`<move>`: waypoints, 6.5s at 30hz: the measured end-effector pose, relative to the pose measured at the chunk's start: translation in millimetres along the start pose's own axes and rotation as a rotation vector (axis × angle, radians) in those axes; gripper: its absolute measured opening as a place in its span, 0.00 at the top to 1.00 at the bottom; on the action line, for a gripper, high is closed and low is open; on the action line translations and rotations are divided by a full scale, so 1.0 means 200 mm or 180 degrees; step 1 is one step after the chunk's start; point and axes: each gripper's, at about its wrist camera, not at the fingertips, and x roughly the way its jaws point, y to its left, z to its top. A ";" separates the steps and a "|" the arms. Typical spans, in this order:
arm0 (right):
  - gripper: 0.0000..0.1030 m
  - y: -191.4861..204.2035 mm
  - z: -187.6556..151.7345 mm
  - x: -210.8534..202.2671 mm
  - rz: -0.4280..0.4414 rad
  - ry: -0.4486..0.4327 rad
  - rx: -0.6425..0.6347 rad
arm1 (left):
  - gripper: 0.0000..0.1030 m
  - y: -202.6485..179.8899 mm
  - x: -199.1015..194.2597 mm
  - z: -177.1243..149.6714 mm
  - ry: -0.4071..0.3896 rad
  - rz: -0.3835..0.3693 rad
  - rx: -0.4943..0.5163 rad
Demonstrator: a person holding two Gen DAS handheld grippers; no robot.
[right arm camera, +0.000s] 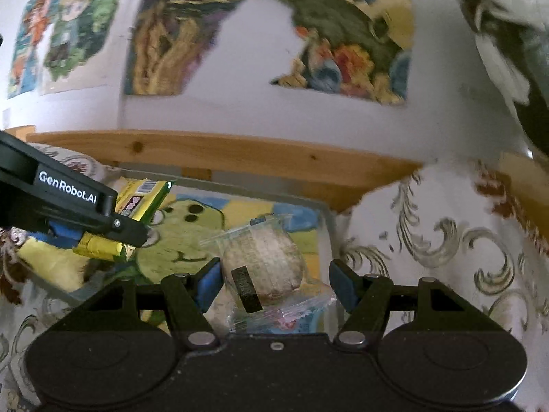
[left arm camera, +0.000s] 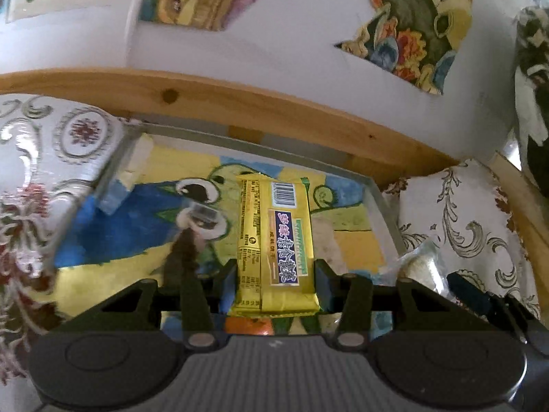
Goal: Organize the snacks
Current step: 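Lift both held snacks and carry them over the grey tray, then lower both snacks into the grey tray and open both tools, then raise both open tools from the tray and move back over the snacks, then move right tool toward brown dried strip while left tool approaches blue-and-white tube packet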
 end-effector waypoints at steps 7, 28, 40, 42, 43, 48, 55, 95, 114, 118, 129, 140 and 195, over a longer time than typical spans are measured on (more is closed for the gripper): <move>0.33 -0.06 -0.03 0.09 -0.0012 0.0127 0.0187 | 0.51 -0.07 0.14 -0.01 0.0199 0.0068 -0.0034; 0.29 -0.08 -0.06 0.17 -0.0020 0.0226 0.0184 | 0.51 -0.10 0.25 -0.04 0.0439 0.0267 0.0015; 0.13 -0.13 -0.01 0.05 -0.0097 0.0031 0.0232 | 0.41 -0.08 0.09 -0.06 0.0167 0.0315 -0.0018; 0.11 -0.15 0.00 0.01 -0.0096 -0.0018 0.0268 | 0.31 -0.07 0.04 -0.05 0.0071 0.0333 -0.0019; 0.10 -0.15 0.01 -0.01 -0.0095 -0.0050 0.0290 | 0.28 -0.07 0.01 -0.05 0.0011 0.0351 -0.0022; 0.05 -0.15 0.05 -0.16 -0.0084 -0.0242 0.0383 | 0.12 -0.05 -0.16 -0.04 -0.0261 0.0335 -0.0034; 0.01 -0.11 0.08 -0.39 -0.0099 -0.0507 0.0447 | 0.00 -0.03 -0.42 -0.08 -0.0710 0.0393 -0.0056; 0.01 0.22 -0.32 -1.30 0.0107 -0.0101 0.0520 | 0.00 0.24 -1.21 -0.87 -0.0820 0.0811 0.0165; 0.01 0.37 -0.42 -1.25 0.0153 0.0516 0.0148 | 0.00 0.30 -1.17 -1.02 -0.0186 0.1023 0.0194; 0.01 0.39 -0.43 -1.23 0.0207 0.0616 0.0117 | 0.00 0.30 -1.15 -1.03 -0.0091 0.1050 0.0225; 0.01 0.42 -0.46 -1.17 0.0282 0.0852 0.0092 | 0.00 0.32 -1.11 -1.03 0.0142 0.1069 0.0177; 0.01 0.42 -0.47 -1.12 0.0263 0.0978 0.0125 | 0.00 0.33 -1.03 -0.99 0.0413 0.0989 0.0301; 0.07 0.60 -0.56 -0.48 0.0292 0.1154 0.0082 | 0.00 0.56 -0.39 -0.71 0.0427 0.0398 0.0838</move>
